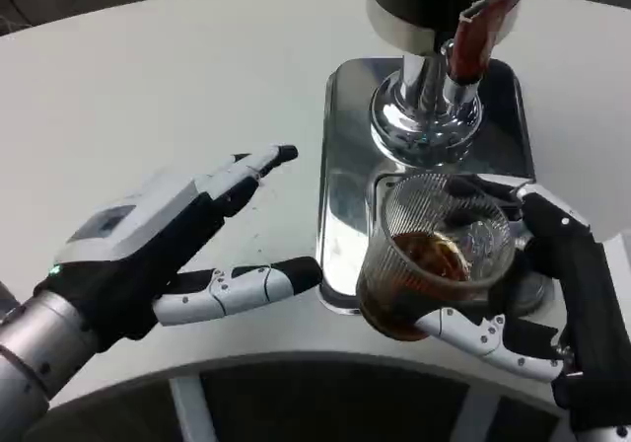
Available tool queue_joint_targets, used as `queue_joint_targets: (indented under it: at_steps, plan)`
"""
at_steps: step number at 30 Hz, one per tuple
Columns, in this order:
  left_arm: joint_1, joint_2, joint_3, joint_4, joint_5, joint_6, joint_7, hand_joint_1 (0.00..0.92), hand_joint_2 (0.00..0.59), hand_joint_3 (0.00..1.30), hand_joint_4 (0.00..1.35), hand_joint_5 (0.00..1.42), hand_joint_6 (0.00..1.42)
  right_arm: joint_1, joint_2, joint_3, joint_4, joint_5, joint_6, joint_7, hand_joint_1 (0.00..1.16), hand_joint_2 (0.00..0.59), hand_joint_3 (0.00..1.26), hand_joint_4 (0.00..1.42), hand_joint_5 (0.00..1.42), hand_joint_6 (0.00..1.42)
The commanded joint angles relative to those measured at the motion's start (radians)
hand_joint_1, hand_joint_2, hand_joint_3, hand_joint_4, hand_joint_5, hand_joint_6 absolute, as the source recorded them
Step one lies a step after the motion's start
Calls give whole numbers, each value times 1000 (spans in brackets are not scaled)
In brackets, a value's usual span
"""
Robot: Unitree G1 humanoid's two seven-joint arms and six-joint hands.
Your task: Grasp the cup under the faucet to collect the drink, then remove the cup.
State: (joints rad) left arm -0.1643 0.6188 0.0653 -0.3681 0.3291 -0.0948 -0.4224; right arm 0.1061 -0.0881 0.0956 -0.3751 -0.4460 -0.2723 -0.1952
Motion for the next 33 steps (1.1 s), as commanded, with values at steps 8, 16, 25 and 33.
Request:
queue_joint_targets:
  at_steps: [8, 16, 25, 33]
  plan:
    - [61, 27, -54, -83, 30, 12, -64, 0, 111, 30, 0, 0, 73, 1, -4, 20, -77, 0, -26, 38, 920, 141, 853, 972, 1216, 1217]
    - [87, 46, -55, -129, 48, 17, -98, 0, 111, 23, 0, 0, 65, 5, -27, 40, -99, -10, -38, 73, 920, 137, 859, 980, 1218, 1233]
    - [127, 59, -10, -177, 31, 40, -107, 0, 105, 8, 0, 0, 61, 15, -53, 42, -111, -2, -41, 106, 920, 134, 871, 984, 1229, 1236]
    - [153, 64, 8, -207, 22, 45, -114, 0, 105, 7, 0, 0, 55, 30, -62, 40, -123, 4, -43, 120, 914, 132, 875, 984, 1231, 1236]
